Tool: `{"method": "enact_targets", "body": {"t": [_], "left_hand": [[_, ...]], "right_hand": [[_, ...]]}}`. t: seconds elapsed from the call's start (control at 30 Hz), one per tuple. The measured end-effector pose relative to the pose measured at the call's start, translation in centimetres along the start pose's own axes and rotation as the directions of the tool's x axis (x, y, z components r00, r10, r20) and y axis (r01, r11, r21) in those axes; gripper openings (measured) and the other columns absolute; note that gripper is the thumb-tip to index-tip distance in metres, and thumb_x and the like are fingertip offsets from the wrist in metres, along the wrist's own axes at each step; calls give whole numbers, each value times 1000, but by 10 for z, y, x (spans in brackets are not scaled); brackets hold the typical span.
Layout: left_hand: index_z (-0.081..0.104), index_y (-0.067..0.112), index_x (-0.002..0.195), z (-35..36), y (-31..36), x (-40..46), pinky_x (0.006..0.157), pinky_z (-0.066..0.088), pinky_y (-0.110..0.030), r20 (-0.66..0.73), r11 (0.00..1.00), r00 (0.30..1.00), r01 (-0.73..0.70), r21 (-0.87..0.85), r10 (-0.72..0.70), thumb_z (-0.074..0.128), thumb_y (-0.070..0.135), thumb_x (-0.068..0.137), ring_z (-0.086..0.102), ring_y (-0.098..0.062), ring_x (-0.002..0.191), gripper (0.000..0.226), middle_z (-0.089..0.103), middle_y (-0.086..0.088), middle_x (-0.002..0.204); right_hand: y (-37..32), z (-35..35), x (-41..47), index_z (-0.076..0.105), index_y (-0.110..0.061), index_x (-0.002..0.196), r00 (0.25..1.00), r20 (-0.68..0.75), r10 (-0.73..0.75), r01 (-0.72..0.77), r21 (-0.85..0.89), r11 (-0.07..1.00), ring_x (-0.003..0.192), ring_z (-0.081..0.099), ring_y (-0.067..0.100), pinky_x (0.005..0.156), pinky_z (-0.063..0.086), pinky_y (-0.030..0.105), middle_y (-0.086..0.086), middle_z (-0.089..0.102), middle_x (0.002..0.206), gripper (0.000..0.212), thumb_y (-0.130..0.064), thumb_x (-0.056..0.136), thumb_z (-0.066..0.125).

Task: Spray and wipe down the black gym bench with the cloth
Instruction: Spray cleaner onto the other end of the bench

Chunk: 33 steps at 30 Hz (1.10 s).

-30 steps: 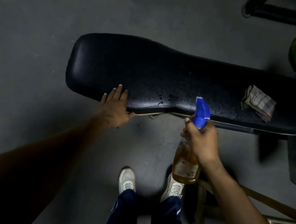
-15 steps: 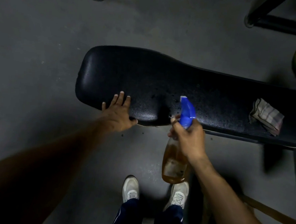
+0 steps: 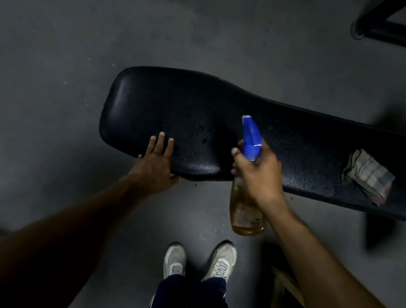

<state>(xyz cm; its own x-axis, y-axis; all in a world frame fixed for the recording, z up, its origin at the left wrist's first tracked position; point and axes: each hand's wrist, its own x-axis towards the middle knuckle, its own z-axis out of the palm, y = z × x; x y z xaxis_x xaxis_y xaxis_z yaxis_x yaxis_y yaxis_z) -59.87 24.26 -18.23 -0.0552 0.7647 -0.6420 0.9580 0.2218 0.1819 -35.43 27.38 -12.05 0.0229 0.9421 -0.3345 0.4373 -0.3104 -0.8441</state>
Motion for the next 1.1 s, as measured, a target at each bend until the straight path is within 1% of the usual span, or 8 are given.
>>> {"method": "enact_targets", "body": {"t": [0.07,0.2,0.37,0.5,0.6,0.87,1.0,1.1], "left_hand": [[-14,20,158,-2,3,0,120,18,-59,13,1000,1000,14,12,-14,61,51,90,-20,-29,152,106,-26,-4,164],[-15,19,158,-4,8,2,121,20,-58,32,998,998,44,36,-46,61,53,91,-20,-30,152,107,-28,-5,164],[-15,18,158,-5,11,3,121,18,-56,42,997,998,52,48,-54,61,55,90,-19,-32,152,109,-28,-8,164],[-15,17,158,-4,11,2,123,15,-54,31,998,999,43,41,-44,62,53,91,-19,-32,152,109,-28,-9,163],[-16,15,158,1,11,2,124,13,-51,-3,998,1000,31,46,-31,65,53,89,-19,-33,152,112,-27,-10,164],[-13,20,158,6,-3,2,124,12,-50,-58,999,998,-20,31,22,65,58,85,-16,-29,153,113,-24,-7,165],[-15,25,158,6,-14,-1,125,7,-50,-78,997,995,-68,20,69,58,58,90,-18,-24,153,105,-25,-3,165],[-15,26,158,6,-23,-2,125,3,-49,-87,994,990,-109,15,109,53,60,92,-18,-21,153,100,-24,-1,165]], "right_hand": [[-1,7,2,61,-32,99,998,68,-13,15,-30,999,59,75,14,75,63,54,-4,74,72,31,-55,79,66],[-1,16,2,60,-33,100,986,155,-57,69,-76,995,62,76,14,76,62,52,-2,74,68,28,-54,83,65],[2,4,15,63,-26,100,991,128,-28,33,-41,999,59,76,15,77,62,54,4,75,71,20,-41,90,71],[-7,-5,35,64,-30,98,997,72,8,-6,-35,999,61,76,16,81,63,54,2,75,71,12,-36,93,73],[-23,0,46,65,-29,91,992,121,22,-20,-13,1000,61,77,18,81,64,53,2,75,69,9,-32,93,73],[-55,36,34,66,-30,95,960,275,-49,69,-63,996,63,77,15,78,65,52,0,76,70,9,-34,93,74],[-56,39,24,65,-32,96,972,232,-21,25,-16,1000,62,76,14,75,66,49,1,73,71,10,-27,95,74],[-55,35,23,64,-31,93,986,168,7,-7,-3,1000,62,74,13,76,65,55,-1,71,69,12,-24,96,73]]}}
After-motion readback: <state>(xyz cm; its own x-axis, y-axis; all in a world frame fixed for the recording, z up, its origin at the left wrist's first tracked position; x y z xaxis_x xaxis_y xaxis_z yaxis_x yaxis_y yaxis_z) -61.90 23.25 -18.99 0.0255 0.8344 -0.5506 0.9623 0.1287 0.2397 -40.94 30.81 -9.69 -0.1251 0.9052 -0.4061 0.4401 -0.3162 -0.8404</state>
